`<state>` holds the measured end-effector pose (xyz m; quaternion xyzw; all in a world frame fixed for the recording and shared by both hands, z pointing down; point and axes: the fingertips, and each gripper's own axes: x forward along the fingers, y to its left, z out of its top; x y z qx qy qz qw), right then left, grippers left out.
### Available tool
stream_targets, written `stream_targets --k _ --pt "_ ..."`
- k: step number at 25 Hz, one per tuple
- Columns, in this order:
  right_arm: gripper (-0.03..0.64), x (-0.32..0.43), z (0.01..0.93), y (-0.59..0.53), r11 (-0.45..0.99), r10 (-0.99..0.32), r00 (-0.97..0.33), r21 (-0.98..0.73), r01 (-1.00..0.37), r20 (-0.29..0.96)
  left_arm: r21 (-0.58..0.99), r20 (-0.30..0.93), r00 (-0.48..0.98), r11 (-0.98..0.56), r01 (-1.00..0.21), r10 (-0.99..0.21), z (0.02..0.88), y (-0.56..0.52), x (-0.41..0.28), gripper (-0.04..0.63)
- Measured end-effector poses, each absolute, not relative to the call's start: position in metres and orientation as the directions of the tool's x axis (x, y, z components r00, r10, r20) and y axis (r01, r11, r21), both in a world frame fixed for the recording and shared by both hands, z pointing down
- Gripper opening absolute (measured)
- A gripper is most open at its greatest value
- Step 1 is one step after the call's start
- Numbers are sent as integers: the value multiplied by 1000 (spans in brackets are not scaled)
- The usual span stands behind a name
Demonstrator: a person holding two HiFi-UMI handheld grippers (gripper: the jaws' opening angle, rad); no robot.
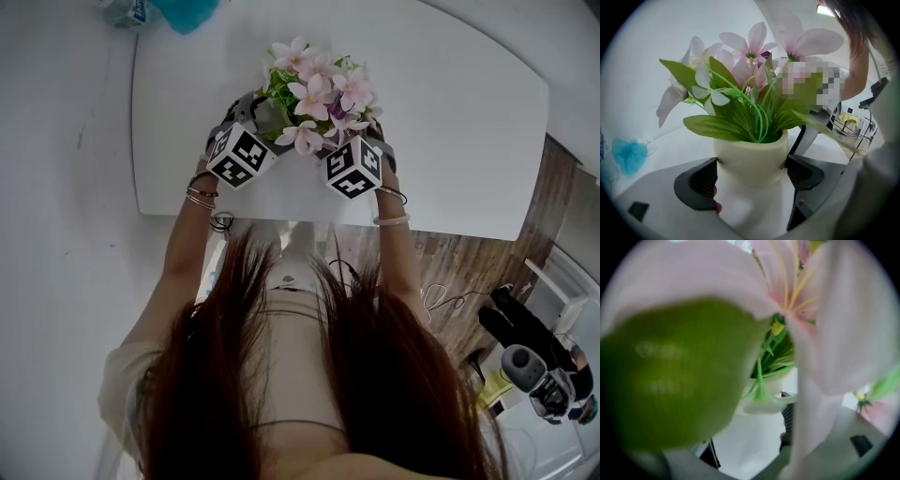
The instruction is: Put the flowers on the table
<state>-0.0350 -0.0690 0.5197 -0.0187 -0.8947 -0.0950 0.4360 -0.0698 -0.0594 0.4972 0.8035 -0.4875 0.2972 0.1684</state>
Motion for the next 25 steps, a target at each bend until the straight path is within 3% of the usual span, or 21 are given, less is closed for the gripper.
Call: stream_targets --k 25 --pt "428 -14 523 -59 990 -84 -610 138 41 788 45 670 295 -359 -932 -681 490 -27 -77 467"
